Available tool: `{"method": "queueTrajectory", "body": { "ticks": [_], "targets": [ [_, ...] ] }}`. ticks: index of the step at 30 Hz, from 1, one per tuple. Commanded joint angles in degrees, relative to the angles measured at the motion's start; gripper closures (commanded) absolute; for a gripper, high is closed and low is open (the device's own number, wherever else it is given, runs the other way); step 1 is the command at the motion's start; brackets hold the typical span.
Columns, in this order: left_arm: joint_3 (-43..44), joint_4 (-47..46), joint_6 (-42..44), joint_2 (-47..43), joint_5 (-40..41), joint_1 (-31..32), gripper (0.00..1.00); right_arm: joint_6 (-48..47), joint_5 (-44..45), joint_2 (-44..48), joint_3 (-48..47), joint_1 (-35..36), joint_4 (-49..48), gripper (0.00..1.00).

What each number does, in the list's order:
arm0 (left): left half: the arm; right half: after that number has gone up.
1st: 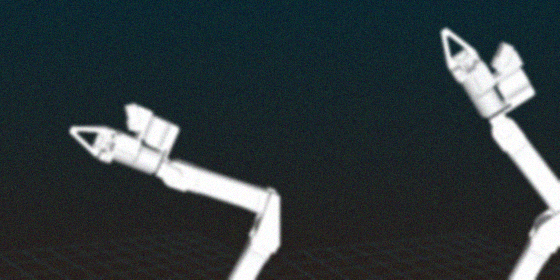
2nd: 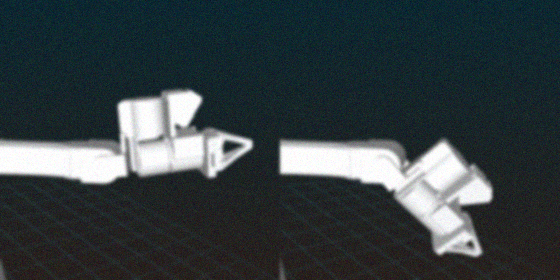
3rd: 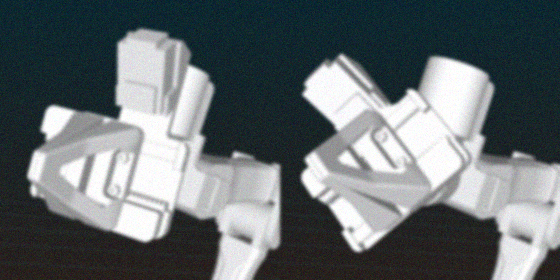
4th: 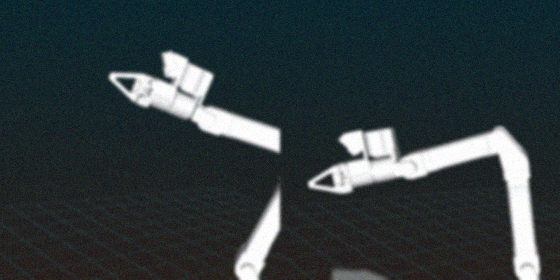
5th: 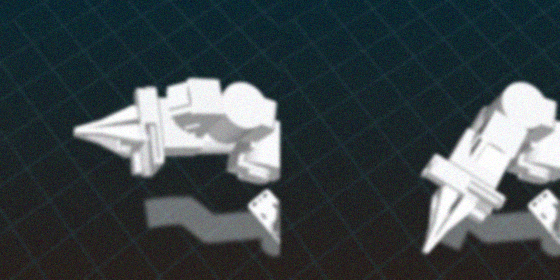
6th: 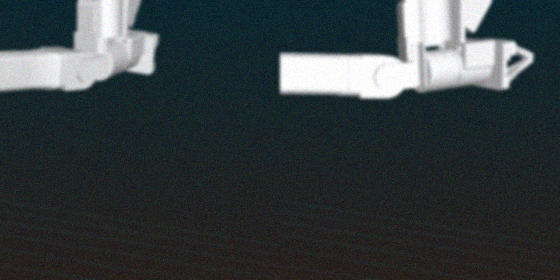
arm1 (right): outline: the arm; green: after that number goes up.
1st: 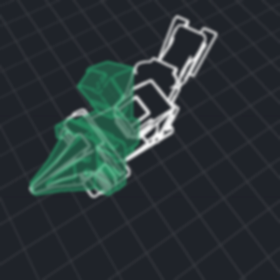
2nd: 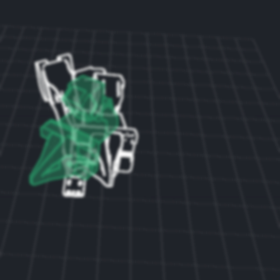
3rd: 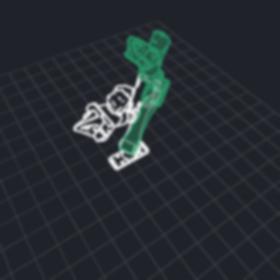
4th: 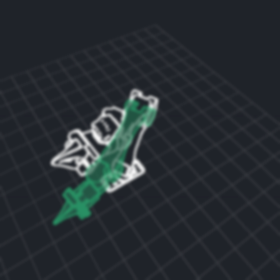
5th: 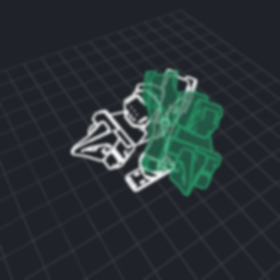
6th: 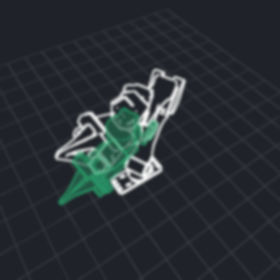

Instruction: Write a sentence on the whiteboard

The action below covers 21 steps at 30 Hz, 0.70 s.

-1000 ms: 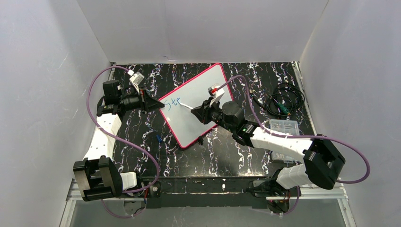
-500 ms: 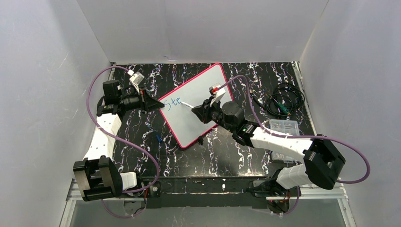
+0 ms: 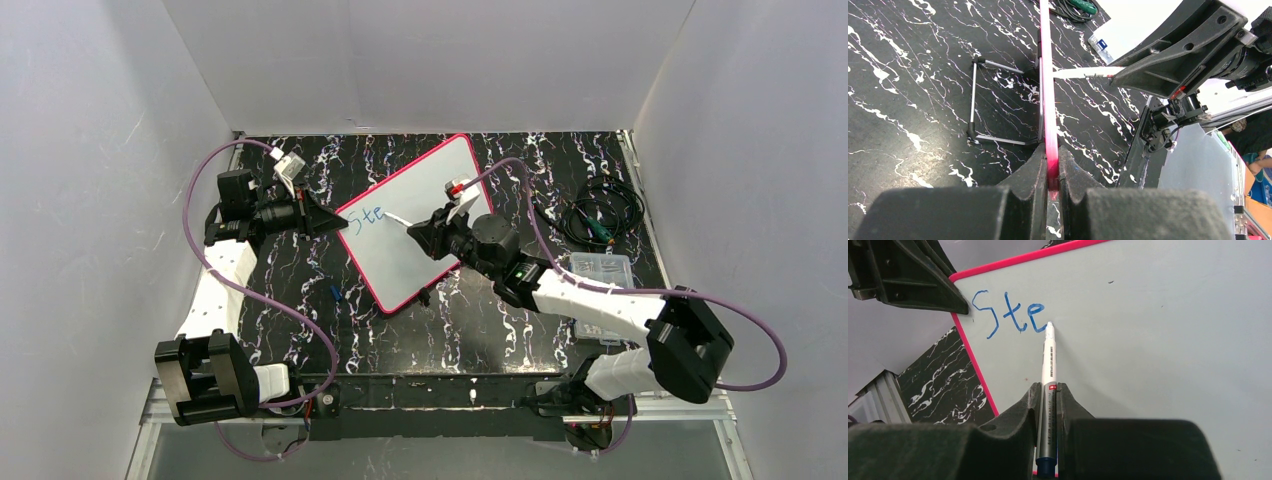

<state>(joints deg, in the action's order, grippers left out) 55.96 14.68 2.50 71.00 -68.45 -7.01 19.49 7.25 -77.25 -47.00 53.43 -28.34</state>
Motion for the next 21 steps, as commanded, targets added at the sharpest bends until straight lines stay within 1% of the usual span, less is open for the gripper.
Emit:
{"method": "queueTrajectory", "body": {
  "ticks": [1, 8, 21],
  "targets": [
    [0.6, 3.8, 2.6, -0.6, -3.9, 1.3, 1.0, -1.3, 1.4, 3.5, -1.4, -0.1, -1.0, 0.99],
    [0.6, 4.0, 2.6, -0.4, -3.8, 1.4, 1.0, -3.1, 2.2, 2.4, -3.4, -0.2, 0.7, 0.99],
    [0.8, 4.2, 2.8, -0.2, -3.8, 1.3, 1.0, -3.9, 1.8, 0.0, -5.3, -0.3, -1.0, 0.99]
  ]
}}
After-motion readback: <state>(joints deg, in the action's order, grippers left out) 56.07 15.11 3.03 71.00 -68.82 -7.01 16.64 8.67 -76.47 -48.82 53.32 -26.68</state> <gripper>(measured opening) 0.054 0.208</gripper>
